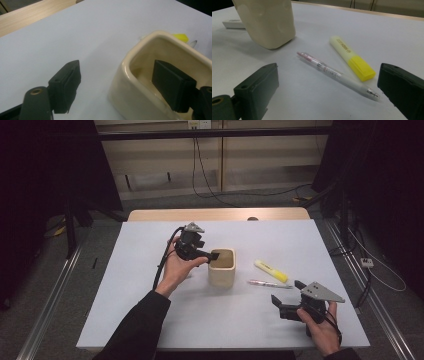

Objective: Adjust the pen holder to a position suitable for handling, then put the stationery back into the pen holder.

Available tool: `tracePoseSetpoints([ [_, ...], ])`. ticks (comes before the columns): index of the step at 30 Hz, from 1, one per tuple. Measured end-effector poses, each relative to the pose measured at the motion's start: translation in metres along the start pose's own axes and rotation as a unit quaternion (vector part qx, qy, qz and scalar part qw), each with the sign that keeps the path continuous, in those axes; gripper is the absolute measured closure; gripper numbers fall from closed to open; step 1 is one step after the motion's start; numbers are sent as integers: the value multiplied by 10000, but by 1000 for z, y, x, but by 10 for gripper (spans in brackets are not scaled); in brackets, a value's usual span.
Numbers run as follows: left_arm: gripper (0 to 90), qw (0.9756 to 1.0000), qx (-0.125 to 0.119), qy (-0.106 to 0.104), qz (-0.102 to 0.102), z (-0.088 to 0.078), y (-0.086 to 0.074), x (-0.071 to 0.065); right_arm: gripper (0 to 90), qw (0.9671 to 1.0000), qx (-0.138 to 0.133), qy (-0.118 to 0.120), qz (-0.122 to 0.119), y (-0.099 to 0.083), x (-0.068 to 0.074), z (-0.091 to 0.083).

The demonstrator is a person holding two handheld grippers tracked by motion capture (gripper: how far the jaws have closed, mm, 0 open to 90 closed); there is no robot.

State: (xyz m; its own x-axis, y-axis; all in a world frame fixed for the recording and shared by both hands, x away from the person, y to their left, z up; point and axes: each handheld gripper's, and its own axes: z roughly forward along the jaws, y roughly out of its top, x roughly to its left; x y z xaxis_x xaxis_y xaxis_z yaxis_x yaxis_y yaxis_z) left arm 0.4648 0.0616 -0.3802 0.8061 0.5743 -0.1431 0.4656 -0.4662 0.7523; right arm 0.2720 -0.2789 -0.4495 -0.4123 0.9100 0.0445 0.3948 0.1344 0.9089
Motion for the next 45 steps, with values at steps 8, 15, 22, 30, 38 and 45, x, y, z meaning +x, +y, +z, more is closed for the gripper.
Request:
tracePoseSetpoints([
  [8,129,9998,-158,-44,-112,-9,-5,5,33,10000,-15,-24,36,1,1,0],
  [15,67,9996,-208,-100,149,-25,-11,-1,33,10000,-7,-75,59,0,-1,-1],
  [22,59,9992,-324,-68,233,-44,-14,-4,33,10000,-1,-83,23,-1,-1,-3],
  [30,58,9980,-373,-25,515,-65,-16,0,31,10000,-30,-34,15,-1,-1,-4],
  [38,58,9980,-478,12,419,-84,-24,18,32,10000,42,-19,24,0,0,0],
  [45,69,9976,-395,-121,559,-98,-27,28,31,10000,1,-6,21,0,0,-1],
])
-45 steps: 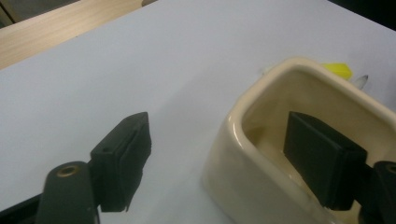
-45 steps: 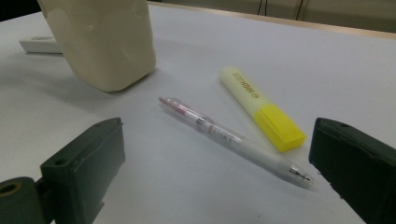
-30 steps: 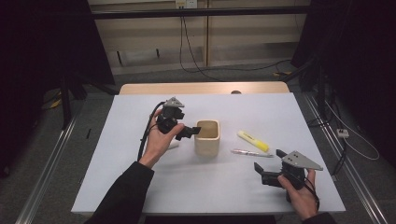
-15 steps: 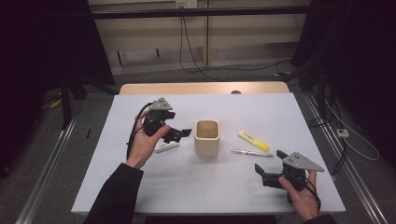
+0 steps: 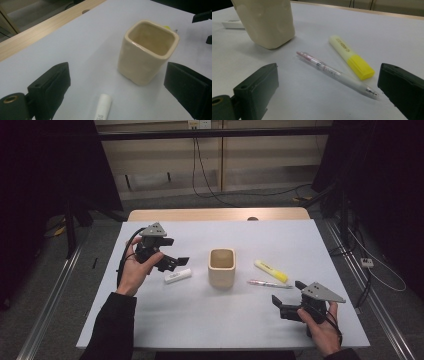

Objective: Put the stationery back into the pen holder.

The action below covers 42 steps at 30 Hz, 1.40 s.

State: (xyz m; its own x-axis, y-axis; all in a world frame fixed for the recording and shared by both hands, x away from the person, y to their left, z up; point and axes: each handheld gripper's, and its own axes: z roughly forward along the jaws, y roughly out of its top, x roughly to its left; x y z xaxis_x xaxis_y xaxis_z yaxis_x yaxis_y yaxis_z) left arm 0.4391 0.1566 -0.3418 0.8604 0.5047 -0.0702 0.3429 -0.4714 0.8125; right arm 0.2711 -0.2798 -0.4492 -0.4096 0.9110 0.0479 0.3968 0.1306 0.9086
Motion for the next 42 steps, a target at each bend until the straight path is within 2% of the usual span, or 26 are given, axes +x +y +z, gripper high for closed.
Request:
tracePoseSetpoints([
  [4,90,10000,82,-4,20,-5,-1,6,32,10000,26,11,-28,0,1,1],
  [7,99,9994,319,-9,117,-3,-2,8,32,10000,17,6,-24,0,1,0],
  [9,98,9995,303,-59,97,0,-4,10,32,10000,23,22,-47,0,1,1],
  [11,99,9995,233,-63,184,2,-5,12,32,10000,24,29,-71,0,1,1],
  [14,98,9997,208,-92,94,5,-7,15,33,10000,21,42,-51,0,1,0],
  [18,99,9994,350,46,54,13,-12,21,32,10000,-6,30,-64,-1,1,-2],
  [22,99,9995,314,67,-14,20,-16,26,32,10000,-5,31,-46,-1,1,-3],
  [24,98,9987,444,270,-15,23,-17,28,32,10000,-8,31,-47,-1,1,-3],
  [25,99,9982,506,306,-30,25,-18,28,32,10000,-5,35,-47,-1,1,-2],
  [27,99,9978,619,236,-74,29,-21,30,32,10000,3,34,-55,-1,1,-2],
  [29,98,9968,777,181,-16,35,-23,30,32,10000,-4,29,-44,-1,1,-2],
  [31,98,9950,960,257,61,40,-25,29,32,10000,0,28,-45,-1,1,-2],
  [33,98,9938,1103,141,87,43,-26,28,32,10000,1,33,-51,-1,1,-2],
  [35,97,9931,1162,127,94,46,-27,26,32,10000,4,33,-55,-1,1,-2],
  [37,91,9893,1409,101,369,46,-27,26,32,10000,4,31,-52,-1,1,-2],
  [38,91,9881,1483,0,416,47,-27,26,32,10000,5,29,-51,-1,1,-2],
  [40,91,9866,1556,-46,493,49,-27,24,32,10000,4,27,-55,-1,1,-2],
  [41,91,9880,1496,-21,384,52,-28,21,32,10000,1,27,-64,-1,1,-2],
  [42,98,9875,1528,-5,399,53,-28,21,32,10000,5,22,-64,-1,1,-2],
])
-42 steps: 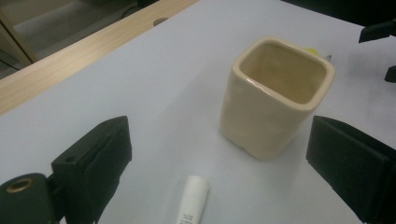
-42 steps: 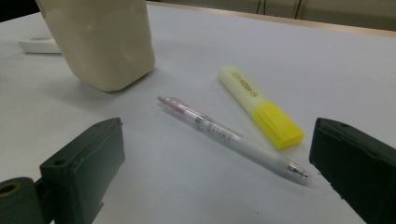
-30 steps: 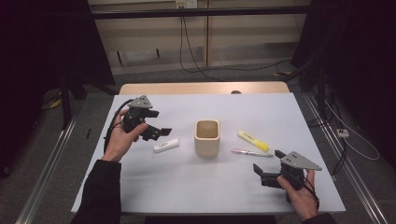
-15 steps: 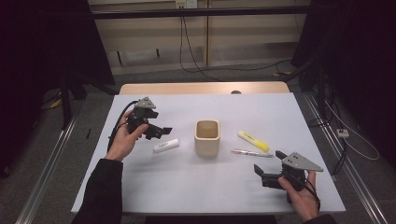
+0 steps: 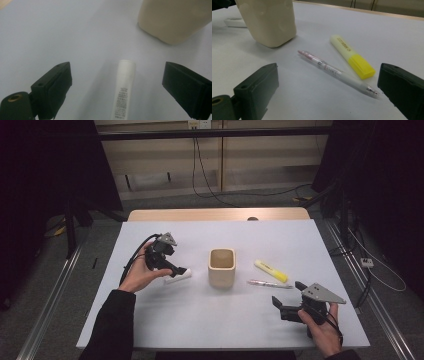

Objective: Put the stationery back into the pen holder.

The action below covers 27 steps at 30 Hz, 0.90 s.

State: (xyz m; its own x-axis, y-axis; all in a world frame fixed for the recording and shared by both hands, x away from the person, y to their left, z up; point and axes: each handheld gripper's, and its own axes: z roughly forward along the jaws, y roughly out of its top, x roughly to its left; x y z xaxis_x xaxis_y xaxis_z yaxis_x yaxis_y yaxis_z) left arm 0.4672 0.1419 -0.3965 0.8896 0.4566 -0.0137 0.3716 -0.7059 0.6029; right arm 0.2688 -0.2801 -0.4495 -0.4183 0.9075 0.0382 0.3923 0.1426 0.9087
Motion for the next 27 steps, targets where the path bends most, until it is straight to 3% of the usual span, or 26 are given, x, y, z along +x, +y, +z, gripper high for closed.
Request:
tracePoseSetpoints([
  [6,122,9991,342,-132,193,10,3,2,32,10000,1,-1,-4,0,0,0],
  [10,194,9986,405,-301,132,17,5,1,32,10000,30,-10,6,0,0,1],
  [12,211,9978,550,-269,264,21,7,2,32,10000,36,-13,-1,0,0,2],
  [15,218,9978,605,-255,125,27,8,1,32,10000,42,-7,1,0,0,2],
  [16,234,9973,665,-285,140,29,8,-1,32,10000,46,-5,3,0,0,2],
  [18,297,9952,829,-364,363,30,9,-3,32,10000,47,4,8,0,0,2],
  [27,505,9945,915,-406,311,34,10,-6,32,10000,67,41,4,0,0,2],
])
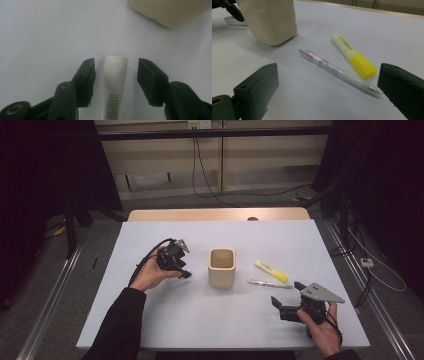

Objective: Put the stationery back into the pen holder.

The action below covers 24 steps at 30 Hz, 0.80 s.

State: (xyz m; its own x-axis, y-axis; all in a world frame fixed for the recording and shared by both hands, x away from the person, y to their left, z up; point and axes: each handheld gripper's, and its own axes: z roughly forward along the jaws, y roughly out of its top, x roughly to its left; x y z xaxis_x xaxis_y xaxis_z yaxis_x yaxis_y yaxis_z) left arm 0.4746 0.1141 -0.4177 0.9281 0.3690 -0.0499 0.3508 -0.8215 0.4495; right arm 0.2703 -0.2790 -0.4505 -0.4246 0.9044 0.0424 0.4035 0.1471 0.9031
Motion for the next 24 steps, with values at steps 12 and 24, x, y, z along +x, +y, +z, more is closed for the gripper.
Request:
tracePoseSetpoints([
  [12,588,9998,167,-28,50,9,2,-1,32,10000,0,-5,-3,0,0,0],
  [24,631,9995,310,-72,52,14,1,2,32,10000,4,14,-1,0,0,0],
])
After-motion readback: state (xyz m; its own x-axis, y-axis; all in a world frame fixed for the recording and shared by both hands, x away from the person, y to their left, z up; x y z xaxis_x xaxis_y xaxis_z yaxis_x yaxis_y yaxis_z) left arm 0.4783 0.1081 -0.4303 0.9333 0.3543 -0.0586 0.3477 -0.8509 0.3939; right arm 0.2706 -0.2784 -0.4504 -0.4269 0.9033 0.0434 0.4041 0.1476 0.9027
